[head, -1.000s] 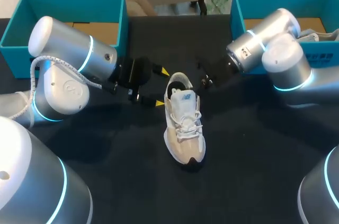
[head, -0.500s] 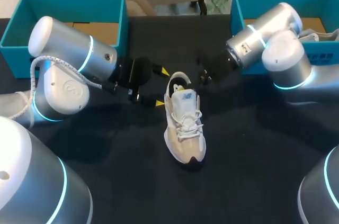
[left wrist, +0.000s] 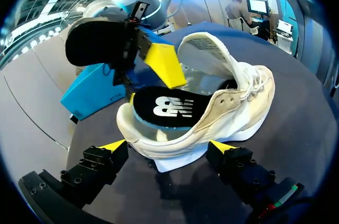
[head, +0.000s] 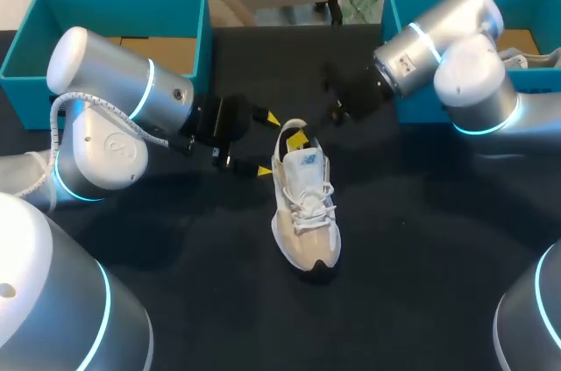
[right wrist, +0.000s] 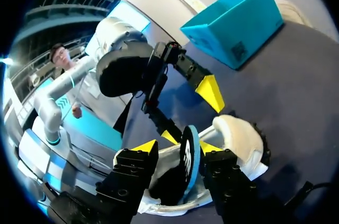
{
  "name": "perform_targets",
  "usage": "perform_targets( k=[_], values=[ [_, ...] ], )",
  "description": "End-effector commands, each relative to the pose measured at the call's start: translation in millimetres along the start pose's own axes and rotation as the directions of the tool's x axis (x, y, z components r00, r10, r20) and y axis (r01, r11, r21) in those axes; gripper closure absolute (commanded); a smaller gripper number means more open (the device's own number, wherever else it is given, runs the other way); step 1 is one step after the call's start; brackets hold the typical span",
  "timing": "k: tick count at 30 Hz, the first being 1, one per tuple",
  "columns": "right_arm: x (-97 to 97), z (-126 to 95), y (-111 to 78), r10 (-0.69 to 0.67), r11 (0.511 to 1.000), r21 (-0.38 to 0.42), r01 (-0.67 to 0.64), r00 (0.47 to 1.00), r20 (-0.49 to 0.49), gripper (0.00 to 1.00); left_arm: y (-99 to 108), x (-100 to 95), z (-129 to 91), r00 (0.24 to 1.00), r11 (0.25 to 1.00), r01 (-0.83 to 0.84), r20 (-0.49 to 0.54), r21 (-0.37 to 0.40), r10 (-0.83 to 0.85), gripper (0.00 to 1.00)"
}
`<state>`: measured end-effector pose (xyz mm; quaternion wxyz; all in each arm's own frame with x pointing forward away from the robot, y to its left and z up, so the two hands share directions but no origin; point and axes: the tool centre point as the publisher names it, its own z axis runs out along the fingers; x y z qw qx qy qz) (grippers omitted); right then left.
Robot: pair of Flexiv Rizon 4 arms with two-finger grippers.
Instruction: Take the shoe out of the shoebox, open the shoe tongue, remove and reinsert the insole, then place the shoe into the shoebox
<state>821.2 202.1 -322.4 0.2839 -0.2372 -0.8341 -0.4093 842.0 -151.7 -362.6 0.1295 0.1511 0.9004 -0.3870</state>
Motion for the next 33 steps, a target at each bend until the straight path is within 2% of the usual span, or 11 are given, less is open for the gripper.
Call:
perform_targets(
  k=[1, 5, 9, 17, 21, 24, 27, 33],
  values=[
    [1.6, -15.0, 15.9, -0.014, 0.999, 0.037, 0.013, 1.0, 0.027, 0.54, -0.7, -0.1, 0.3, 1.0, 1.0, 0.0, -0.001, -0.003, 0.0, 0.0],
    [1.6, -28.8, 24.1, -0.037, 0.999, 0.033, 0.035, 0.997, 0.062, 0.54, -0.7, -0.1, 0.3, 1.0, 1.0, 0.0, -0.001, -0.003, 0.0, 0.0],
    [3.6, -45.2, 24.6, -0.043, 0.999, 0.003, 0.043, 0.993, 0.106, 0.53, -0.7, -0.1, 0.3, 1.0, 1.0, 0.0, -0.001, -0.003, 0.0, 0.0],
    [20.8, -67.7, 8.2, 0.02, 0.996, -0.093, -0.004, 0.984, 0.177, 0.58, -0.7, -0.1, 0.3, 1.0, 1.0, 0.0, -0.001, -0.003, 0.0, 0.0],
    [28.4, -68.0, -5.2, 0.087, 0.988, -0.14, -0.059, 0.976, 0.2, 0.65, -0.7, -0.1, 0.3, 1.0, 1.0, 0.0, -0.001, -0.003, 0.0, 0.0],
    [33.5, -68.8, -14.1, 0.136, 0.98, -0.176, -0.098, 0.966, 0.22, 0.76, -0.7, -0.1, 0.3, 1.0, 1.0, 0.0, -0.001, -0.003, 0.0, 0.0],
    [37.3, -68.7, -20.9, 0.199, 0.969, -0.197, -0.152, 0.948, 0.247, 1.0, -0.7, -0.1, 0.3, 1.0, 1.0, 0.0, -0.001, -0.003, 0.0, 0.0],
    [38.8, -68.9, -24.5, 0.275, 0.948, -0.243, -0.206, 0.913, 0.301, 1.0, -3.3, -7.9, -19.3, 1.0, 1.0, -0.025, 0.015, -0.001, 0.025, 0.0]
  ],
)
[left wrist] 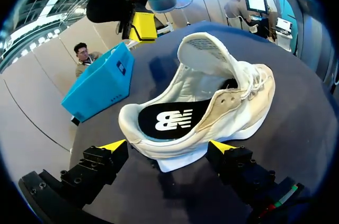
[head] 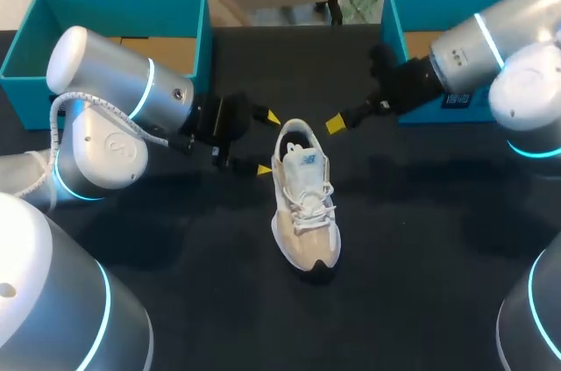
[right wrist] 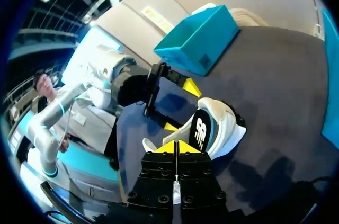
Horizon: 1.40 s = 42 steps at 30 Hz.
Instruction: Take the shoe out of the shoebox, open the shoe tongue, remove and reinsert the insole, then place the shoe into the shoebox
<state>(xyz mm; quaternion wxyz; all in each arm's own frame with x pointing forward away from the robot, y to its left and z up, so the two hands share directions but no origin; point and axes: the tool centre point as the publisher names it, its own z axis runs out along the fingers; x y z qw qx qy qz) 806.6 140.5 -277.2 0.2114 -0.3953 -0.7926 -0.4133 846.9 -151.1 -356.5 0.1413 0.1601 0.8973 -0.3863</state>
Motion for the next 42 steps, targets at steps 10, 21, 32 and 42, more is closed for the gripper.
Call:
perform_targets(
  k=[10, 21, 32, 42],
  values=[
    [9.6, 0.4, -2.4, 0.178, 0.983, -0.013, -0.183, 0.932, 0.316, 1.0, 9.8, -18.1, -43.6, 1.0, 1.0, -0.017, 0.021, -0.022, 0.018, 0.0],
    [9.6, 0.4, -2.4, 0.178, 0.983, -0.013, -0.183, 0.932, 0.316, 1.0, 15.5, -47.7, -80.0, 0.993, 0.993, -0.11, 0.034, -0.027, 0.111, 0.0],
    [2.2, 17.5, -2.4, 0.221, 0.971, -0.021, -0.237, 0.868, 0.444, 1.0, 14.0, -54.5, -109.4, 0.988, 0.989, -0.148, 0.031, -0.022, 0.149, 0.0],
    [-0.5, 31.2, 5.4, 0.278, 0.957, -0.098, -0.274, 0.759, 0.589, 1.0, 23.4, -66.4, -121.4, 0.986, 0.986, -0.159, 0.047, -0.053, 0.162, 0.0]
  ],
)
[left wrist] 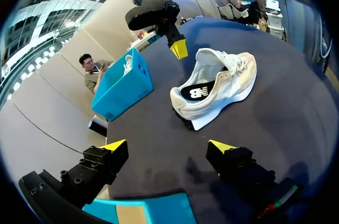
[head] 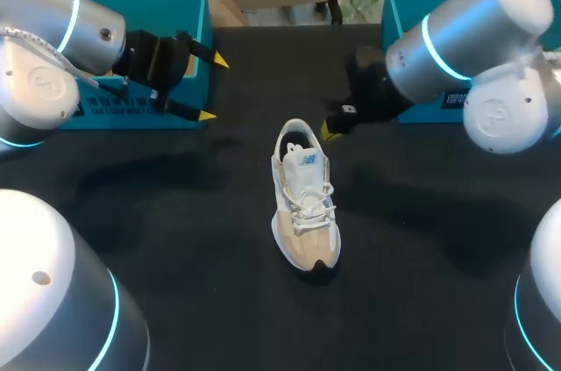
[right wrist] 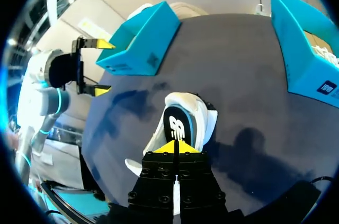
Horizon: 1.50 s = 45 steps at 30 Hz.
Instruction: Take the shoe out of the shoebox, open the shoe tongue, remove and reinsert the insole, then place the shoe into the shoebox
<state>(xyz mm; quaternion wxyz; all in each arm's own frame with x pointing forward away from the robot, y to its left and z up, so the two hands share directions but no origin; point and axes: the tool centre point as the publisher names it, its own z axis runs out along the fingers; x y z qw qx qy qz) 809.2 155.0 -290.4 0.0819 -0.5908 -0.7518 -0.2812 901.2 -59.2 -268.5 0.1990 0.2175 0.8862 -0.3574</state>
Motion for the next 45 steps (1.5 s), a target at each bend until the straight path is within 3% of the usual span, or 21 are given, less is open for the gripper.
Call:
perform_targets(
  k=[1, 7, 30, 37, 45],
  values=[
    [10.3, 10.2, 3.3, 0.018, 1.0, -0.021, -0.014, 0.981, 0.193, 1.0, -0.6, -0.4, -2.4, 1.0, 1.0, -0.002, -0.002, -0.003, 0.002, 0.0],
    [15.0, 16.7, 1.8, 0.05, 0.999, -0.031, -0.044, 0.961, 0.272, 1.0, -0.6, -0.4, -2.4, 1.0, 1.0, -0.002, -0.002, -0.003, 0.002, 0.0],
    [23.0, 44.7, -2.7, 0.108, 0.994, -0.06, -0.091, 0.911, 0.399, 1.0, -0.6, -0.4, -2.4, 1.0, 1.0, -0.002, -0.002, -0.003, 0.002, 0.0],
    [25.1, 54.8, -8.9, 0.081, 0.997, -0.022, -0.078, 0.919, 0.385, 1.0, -0.6, -0.4, -2.4, 1.0, 1.0, -0.002, -0.002, -0.003, 0.002, 0.0],
    [17.9, 68.8, -12.9, 0.032, 0.998, 0.041, -0.056, 0.895, 0.445, 1.0, -0.6, -0.4, -2.4, 1.0, 1.0, -0.002, -0.002, -0.003, 0.002, 0.0]
  ],
)
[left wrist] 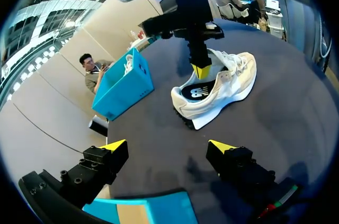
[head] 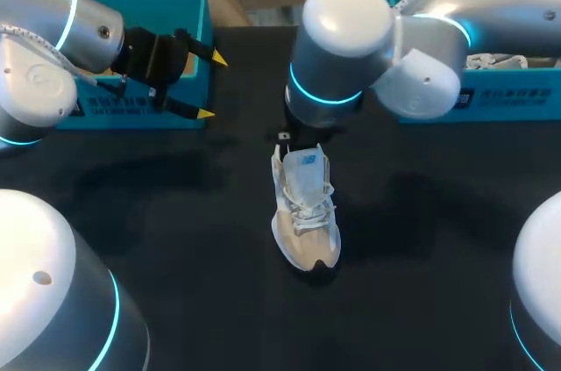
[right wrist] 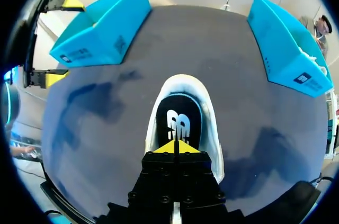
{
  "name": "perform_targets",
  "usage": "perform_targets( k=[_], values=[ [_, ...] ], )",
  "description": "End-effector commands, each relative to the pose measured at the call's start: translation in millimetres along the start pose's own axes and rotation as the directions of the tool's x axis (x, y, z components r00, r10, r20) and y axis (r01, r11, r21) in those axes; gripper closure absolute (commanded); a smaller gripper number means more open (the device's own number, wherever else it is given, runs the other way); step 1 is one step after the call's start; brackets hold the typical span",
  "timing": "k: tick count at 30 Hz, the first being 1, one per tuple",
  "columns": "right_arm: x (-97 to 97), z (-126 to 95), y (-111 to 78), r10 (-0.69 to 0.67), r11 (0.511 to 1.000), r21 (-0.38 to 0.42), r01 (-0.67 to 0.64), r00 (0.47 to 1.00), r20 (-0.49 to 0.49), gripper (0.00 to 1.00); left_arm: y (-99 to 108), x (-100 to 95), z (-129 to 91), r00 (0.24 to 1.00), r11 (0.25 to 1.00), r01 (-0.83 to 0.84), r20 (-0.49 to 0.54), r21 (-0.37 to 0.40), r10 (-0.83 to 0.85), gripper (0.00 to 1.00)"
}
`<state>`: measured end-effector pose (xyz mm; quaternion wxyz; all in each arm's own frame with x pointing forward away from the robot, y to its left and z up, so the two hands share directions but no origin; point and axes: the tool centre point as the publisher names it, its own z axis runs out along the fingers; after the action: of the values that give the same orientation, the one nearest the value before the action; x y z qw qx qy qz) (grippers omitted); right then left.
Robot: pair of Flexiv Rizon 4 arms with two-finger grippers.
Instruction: Take the shoe out of the shoebox, open the shoe tongue, remove and reinsert the insole, then place the shoe into the shoebox
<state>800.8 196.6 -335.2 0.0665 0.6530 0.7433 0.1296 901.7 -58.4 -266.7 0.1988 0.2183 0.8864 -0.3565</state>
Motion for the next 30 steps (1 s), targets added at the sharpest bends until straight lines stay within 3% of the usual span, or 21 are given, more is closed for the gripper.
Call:
perform_targets(
  k=[1, 21, 30],
  values=[
    [5.0, 11.9, 3.9, -0.003, 1.0, 0.015, 0.002, 1.0, 0.019, 1.0, -0.5, 0.7, -0.7, 1.0, 1.0, 0.0, 0.0, -0.002, 0.0, 0.0],
    [-7.1, 49.0, -5.8, -0.023, 0.988, 0.151, 0.016, 0.999, 0.045, 1.0, -0.5, 0.7, -0.7, 1.0, 1.0, 0.0, 0.0, -0.002, 0.0, 0.0],
    [-13.6, 31.9, 2.7, -0.022, 0.994, 0.108, 0.014, 0.997, 0.077, 1.0, -0.5, 0.7, -0.7, 1.0, 1.0, 0.0, 0.0, -0.002, 0.0, 0.0]
  ],
)
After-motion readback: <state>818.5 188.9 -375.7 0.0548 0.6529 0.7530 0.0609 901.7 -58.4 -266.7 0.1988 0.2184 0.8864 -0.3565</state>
